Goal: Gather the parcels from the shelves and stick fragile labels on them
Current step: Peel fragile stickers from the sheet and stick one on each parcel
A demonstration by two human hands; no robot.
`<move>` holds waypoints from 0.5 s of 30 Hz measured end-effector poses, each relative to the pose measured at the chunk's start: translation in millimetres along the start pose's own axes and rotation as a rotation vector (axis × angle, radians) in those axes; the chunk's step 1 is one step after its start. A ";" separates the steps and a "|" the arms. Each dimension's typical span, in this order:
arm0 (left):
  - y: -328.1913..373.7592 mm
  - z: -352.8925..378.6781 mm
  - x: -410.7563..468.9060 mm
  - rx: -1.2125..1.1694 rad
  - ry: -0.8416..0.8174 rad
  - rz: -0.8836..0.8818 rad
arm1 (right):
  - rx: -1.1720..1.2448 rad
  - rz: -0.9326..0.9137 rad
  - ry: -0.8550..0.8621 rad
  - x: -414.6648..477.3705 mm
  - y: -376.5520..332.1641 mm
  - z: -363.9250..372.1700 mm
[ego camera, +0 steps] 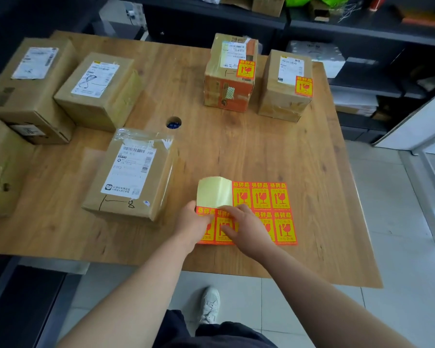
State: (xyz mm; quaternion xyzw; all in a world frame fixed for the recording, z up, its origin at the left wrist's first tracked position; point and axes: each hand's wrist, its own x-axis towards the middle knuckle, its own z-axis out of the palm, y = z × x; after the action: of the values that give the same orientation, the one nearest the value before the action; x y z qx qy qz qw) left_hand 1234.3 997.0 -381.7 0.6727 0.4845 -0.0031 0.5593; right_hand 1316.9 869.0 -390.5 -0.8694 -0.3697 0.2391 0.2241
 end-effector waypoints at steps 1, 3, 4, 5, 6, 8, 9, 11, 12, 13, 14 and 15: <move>-1.0 0.9 -1.1 -0.027 0.000 0.002 | 0.061 0.000 0.016 0.3 0.3 -0.8; -3.8 3.3 -3.5 -0.101 -0.005 -0.006 | 0.151 0.005 0.053 0.4 1.2 -2.0; -4.8 4.4 -4.7 -0.142 -0.013 -0.014 | 0.189 0.012 0.071 0.5 1.4 -2.4; -5.3 5.6 -5.8 -0.183 -0.025 -0.022 | 0.224 0.020 0.087 0.8 1.3 -2.5; -5.5 6.7 -6.8 -0.217 -0.041 -0.024 | 0.255 0.026 0.101 1.3 1.1 -2.5; -6.3 8.8 -7.6 -0.266 -0.074 -0.013 | 0.294 0.037 0.120 2.7 0.3 -2.9; -7.0 9.8 -7.8 -0.286 -0.085 -0.006 | 0.304 0.044 0.123 3.4 0.3 -3.3; -8.2 10.4 -8.3 -0.309 -0.097 0.006 | 0.332 0.061 0.128 4.7 1.0 -4.3; -8.8 10.4 -8.4 -0.306 -0.101 0.014 | 0.342 0.069 0.130 5.2 1.4 -5.0; -9.1 10.1 -8.5 -0.294 -0.108 0.024 | 0.342 0.075 0.133 5.3 1.5 -5.8; -9.1 10.0 -8.5 -0.282 -0.117 0.033 | 0.335 0.078 0.137 5.6 1.6 -6.4; -8.8 9.7 -8.7 -0.272 -0.127 0.041 | 0.326 0.080 0.144 5.7 1.9 -6.9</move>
State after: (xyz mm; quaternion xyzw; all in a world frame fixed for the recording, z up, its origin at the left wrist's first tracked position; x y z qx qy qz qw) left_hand 1229.1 983.2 -387.2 0.5989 0.4303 0.0317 0.6746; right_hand 1325.4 870.6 -387.6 -0.8504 -0.2744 0.2417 0.3784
